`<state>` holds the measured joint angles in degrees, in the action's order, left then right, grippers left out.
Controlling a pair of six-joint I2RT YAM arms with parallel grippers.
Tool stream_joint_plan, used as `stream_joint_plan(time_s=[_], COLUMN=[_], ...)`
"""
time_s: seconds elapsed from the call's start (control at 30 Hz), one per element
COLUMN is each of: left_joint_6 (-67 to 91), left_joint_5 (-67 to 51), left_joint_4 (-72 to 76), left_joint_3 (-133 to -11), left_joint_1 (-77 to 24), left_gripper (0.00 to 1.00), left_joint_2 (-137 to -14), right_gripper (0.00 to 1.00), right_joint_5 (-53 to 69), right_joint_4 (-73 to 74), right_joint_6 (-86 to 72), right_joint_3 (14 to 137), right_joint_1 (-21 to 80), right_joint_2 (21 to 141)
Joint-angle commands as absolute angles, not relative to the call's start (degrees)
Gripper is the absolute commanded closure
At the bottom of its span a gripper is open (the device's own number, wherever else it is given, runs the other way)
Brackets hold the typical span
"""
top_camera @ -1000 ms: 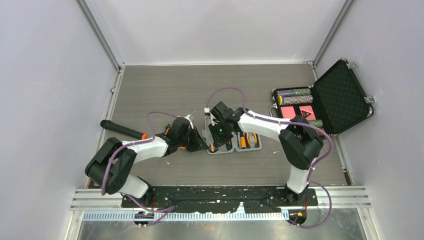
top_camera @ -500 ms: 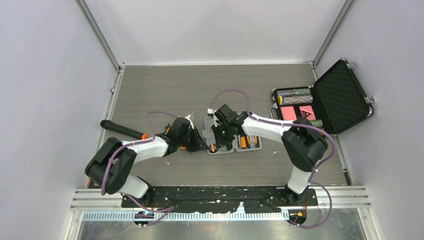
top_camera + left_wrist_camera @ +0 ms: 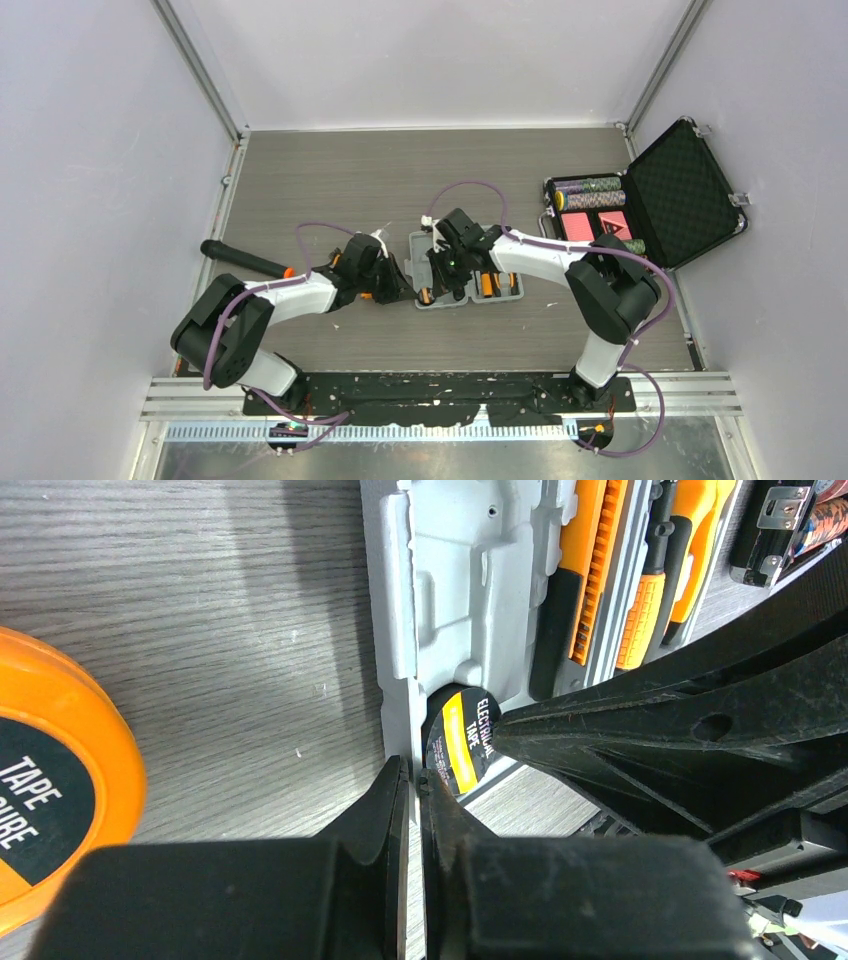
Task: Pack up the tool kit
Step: Adjust the tool in the toolbox.
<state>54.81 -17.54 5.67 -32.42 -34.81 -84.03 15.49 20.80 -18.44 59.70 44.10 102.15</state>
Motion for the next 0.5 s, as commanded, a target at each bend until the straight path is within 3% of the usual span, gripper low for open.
stream_joint_plan(time_s=[0.0,0.17,0.47], left_joint_6=[54.62,53.55,43.04], left_joint_5=[-18.11,-15.61,-1.25], left_joint_4=[7.39,4.84,-12.39], left_joint_3=[-33.20,-34.29,-41.76], left_joint_1=[-35.17,-35.16,-34.72], left_gripper=[0.94,0.78,0.35], left_joint_2=[-82.91,-79.63,-67.65], right_gripper=[0.95,0.92,0.66], right_joint_5=[11.12,11.68,10.51], right_joint_4=[26.37,26.90,28.64], right_joint_6=[-16.62,-15.25,-14.36], right_joint_3=[52.26,57.38,69.68], right_joint_1=[46.32,46.25,45.73], right_joint_2=[111.07,103.48,93.14])
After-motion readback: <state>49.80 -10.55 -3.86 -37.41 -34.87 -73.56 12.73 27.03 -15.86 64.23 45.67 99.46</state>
